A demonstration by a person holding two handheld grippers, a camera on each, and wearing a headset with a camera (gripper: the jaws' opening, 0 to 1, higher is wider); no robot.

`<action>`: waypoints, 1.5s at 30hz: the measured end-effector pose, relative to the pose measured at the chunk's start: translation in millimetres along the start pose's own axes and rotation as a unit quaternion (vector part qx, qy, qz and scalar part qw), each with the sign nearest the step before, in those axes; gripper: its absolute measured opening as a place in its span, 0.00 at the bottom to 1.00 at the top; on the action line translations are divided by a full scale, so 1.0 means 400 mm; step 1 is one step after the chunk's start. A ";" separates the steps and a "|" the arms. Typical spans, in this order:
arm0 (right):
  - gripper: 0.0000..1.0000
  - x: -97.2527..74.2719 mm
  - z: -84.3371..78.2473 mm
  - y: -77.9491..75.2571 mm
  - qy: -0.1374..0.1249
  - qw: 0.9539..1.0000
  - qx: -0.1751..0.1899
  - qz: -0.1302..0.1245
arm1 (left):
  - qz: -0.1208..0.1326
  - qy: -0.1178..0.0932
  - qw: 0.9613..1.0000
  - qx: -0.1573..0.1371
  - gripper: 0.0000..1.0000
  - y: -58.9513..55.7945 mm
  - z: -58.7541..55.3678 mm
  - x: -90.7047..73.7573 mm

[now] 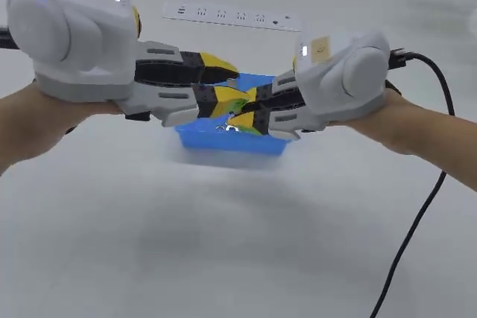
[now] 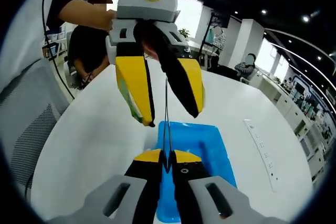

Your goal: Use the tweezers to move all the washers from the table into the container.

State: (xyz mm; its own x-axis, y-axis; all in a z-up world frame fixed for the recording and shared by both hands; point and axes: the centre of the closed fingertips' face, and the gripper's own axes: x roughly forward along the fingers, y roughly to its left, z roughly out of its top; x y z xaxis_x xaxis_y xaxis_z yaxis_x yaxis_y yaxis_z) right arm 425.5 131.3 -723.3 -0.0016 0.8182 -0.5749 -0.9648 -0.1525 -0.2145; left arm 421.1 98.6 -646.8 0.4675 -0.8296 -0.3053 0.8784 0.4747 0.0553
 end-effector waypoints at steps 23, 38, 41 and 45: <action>0.08 -0.040 0.060 -0.004 -0.007 0.999 -0.037 -0.013 | -0.014 -0.006 0.993 0.117 0.05 -0.024 0.032 -0.060; 0.08 -0.066 0.086 0.054 0.000 0.999 -0.039 0.000 | -0.045 0.005 0.991 0.123 0.05 -0.076 0.004 -0.109; 0.08 -0.073 0.092 0.060 -0.002 0.999 -0.037 -0.001 | -0.046 0.010 0.991 0.124 0.05 -0.077 -0.006 -0.112; 0.08 -0.076 0.093 0.073 0.001 0.999 -0.032 0.003 | -0.053 0.025 0.990 0.126 0.05 -0.084 -0.026 -0.116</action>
State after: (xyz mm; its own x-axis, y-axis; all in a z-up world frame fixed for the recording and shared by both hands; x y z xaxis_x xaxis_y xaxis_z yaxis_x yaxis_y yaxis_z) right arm 387.5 122.7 -682.8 -0.0074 0.8160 -0.5780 -0.9457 -0.1936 -0.2612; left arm 369.0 124.4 -644.3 0.3721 -0.8519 -0.3685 0.9219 0.2930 0.2534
